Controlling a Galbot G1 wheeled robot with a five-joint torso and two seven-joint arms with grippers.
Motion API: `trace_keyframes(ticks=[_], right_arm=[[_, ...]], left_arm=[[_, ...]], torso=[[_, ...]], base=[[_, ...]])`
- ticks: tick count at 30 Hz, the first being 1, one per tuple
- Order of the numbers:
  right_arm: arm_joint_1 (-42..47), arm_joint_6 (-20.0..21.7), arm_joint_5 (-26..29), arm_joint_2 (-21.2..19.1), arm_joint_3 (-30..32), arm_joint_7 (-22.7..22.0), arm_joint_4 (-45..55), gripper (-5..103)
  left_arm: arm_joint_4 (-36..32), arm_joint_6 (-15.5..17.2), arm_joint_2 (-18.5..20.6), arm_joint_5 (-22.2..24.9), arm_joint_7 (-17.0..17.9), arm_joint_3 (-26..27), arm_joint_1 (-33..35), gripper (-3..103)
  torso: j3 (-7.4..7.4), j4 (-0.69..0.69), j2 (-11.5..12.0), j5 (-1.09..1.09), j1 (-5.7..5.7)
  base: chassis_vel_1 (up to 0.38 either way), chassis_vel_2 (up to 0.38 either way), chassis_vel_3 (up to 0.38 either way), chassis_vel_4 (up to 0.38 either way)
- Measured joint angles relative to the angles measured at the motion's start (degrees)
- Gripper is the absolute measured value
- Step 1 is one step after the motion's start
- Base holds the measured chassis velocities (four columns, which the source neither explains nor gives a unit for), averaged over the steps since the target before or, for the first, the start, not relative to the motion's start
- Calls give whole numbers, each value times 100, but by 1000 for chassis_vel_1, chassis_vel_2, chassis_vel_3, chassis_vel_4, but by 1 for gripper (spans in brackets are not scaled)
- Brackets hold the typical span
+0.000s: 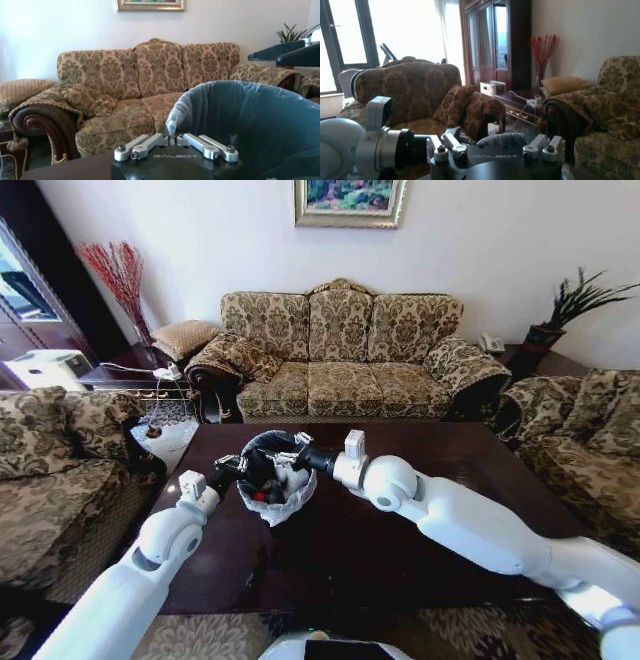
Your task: Move to the front of the table and place the trash on the table into the trash bin.
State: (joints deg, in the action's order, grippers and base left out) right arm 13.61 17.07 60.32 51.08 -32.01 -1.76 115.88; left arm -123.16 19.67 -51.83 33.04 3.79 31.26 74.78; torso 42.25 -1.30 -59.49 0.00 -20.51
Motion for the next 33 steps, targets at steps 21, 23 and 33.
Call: trace_keyframes(ticks=[21,23,33], right_arm=[[2157,-593,-645,-1330,2140,-865,313,100],[3026,-573,-852,-1275,2960,-1127,275,100],[6051,-770,-1888,-475,5713,-804,-246,100]], left_arm=[[-69,-40,-320,-179,29,284,185,3],[-102,-22,-375,-241,36,287,210,3],[-242,-26,-414,-300,48,337,325,3]], torso=[[-1,1,-1,-1,0],[0,-2,-1,2,0],[-1,1,-1,1,1]], base=[[0,0,0,0],[0,0,0,0],[-9,-10,-8,-10]])
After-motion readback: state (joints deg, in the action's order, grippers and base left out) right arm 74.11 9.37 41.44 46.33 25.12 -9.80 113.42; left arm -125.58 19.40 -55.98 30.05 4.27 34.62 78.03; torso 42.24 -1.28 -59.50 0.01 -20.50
